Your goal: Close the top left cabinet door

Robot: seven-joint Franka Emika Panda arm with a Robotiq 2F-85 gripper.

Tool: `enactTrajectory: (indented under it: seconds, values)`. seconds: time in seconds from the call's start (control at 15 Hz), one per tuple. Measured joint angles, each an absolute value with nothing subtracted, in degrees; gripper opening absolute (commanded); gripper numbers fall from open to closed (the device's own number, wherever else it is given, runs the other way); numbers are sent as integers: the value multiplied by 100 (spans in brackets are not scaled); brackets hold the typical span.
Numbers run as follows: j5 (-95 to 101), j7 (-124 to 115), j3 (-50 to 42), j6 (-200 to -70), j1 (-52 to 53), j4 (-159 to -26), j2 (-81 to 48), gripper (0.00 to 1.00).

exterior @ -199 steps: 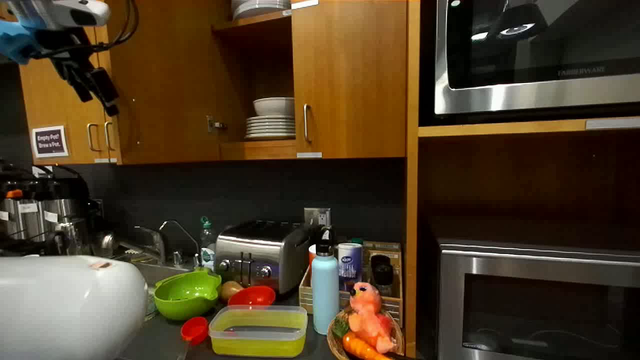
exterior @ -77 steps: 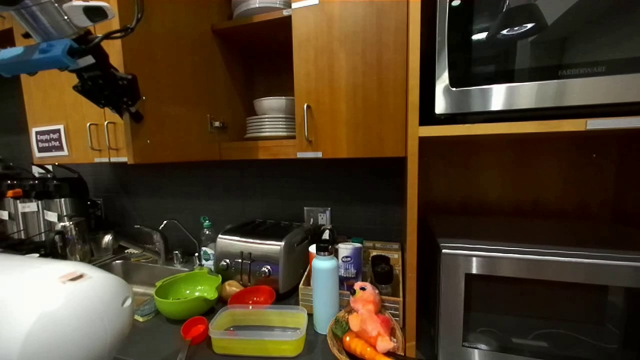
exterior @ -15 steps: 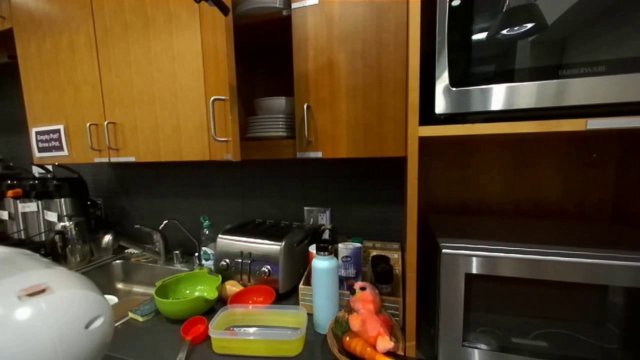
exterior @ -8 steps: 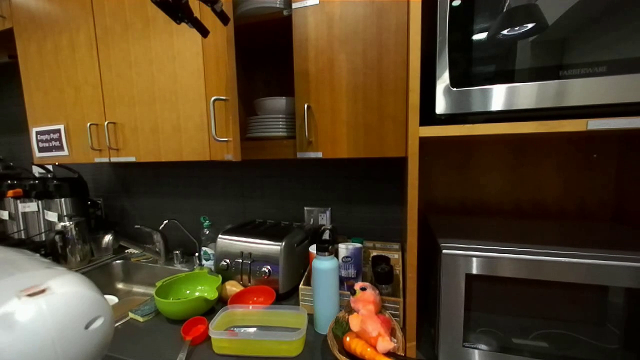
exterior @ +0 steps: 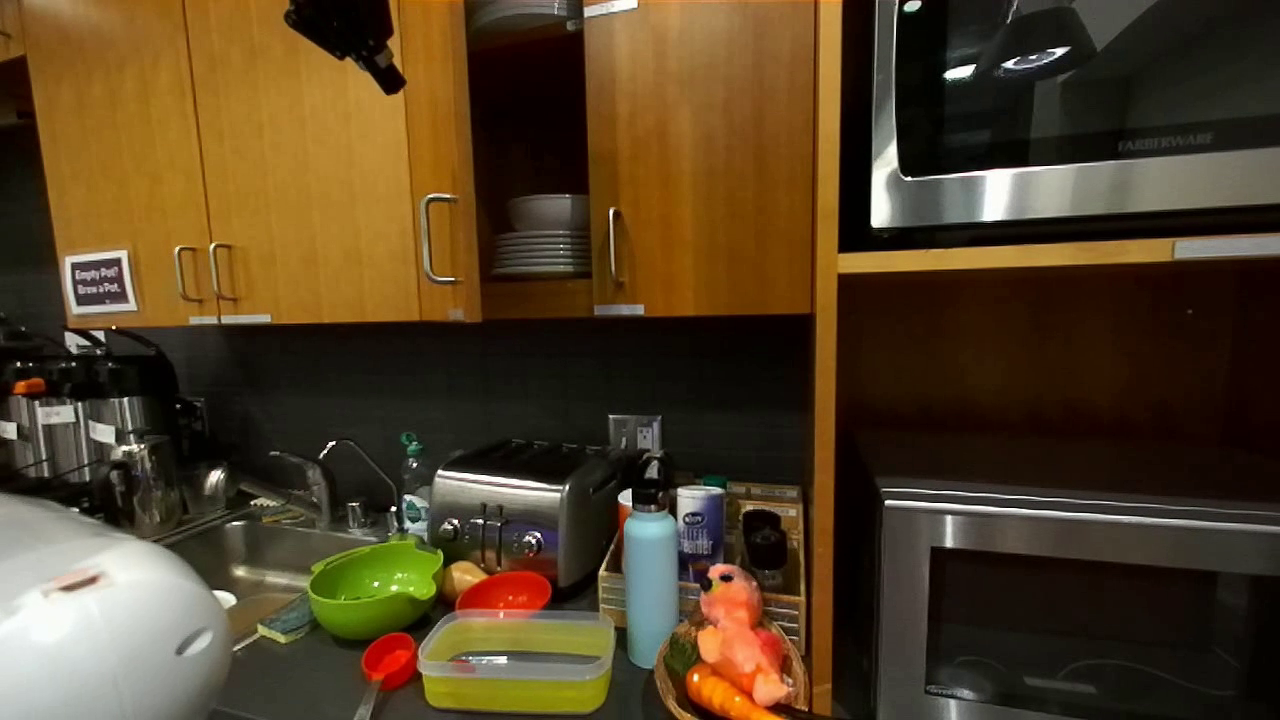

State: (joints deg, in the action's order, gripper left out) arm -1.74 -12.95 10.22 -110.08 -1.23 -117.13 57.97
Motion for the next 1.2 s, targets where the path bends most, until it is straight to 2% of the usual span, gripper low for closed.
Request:
enactTrajectory:
  seconds: [0.4, 1.2]
  values:
    - [-567, -1507, 1014, -10803, -37, -11718, 5762, 0]
    - [72, -664, 1148, -11815, 61, -12667, 5721, 0]
